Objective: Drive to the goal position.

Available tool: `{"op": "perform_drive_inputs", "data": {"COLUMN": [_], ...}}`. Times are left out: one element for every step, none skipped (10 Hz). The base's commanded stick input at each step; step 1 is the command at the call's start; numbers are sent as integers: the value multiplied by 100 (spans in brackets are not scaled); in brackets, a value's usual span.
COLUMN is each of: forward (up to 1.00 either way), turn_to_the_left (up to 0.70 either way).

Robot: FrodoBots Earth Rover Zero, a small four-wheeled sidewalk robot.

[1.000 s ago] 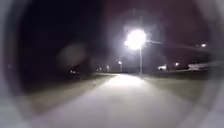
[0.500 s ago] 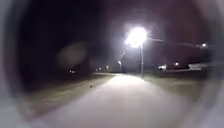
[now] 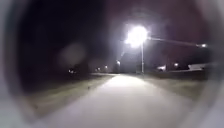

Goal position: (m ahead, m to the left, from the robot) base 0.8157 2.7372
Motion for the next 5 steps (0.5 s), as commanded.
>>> {"op": "perform_drive_inputs", "data": {"forward": [100,100,100,100,100], "turn_to_the_left": [0,0,0,0,0]}}
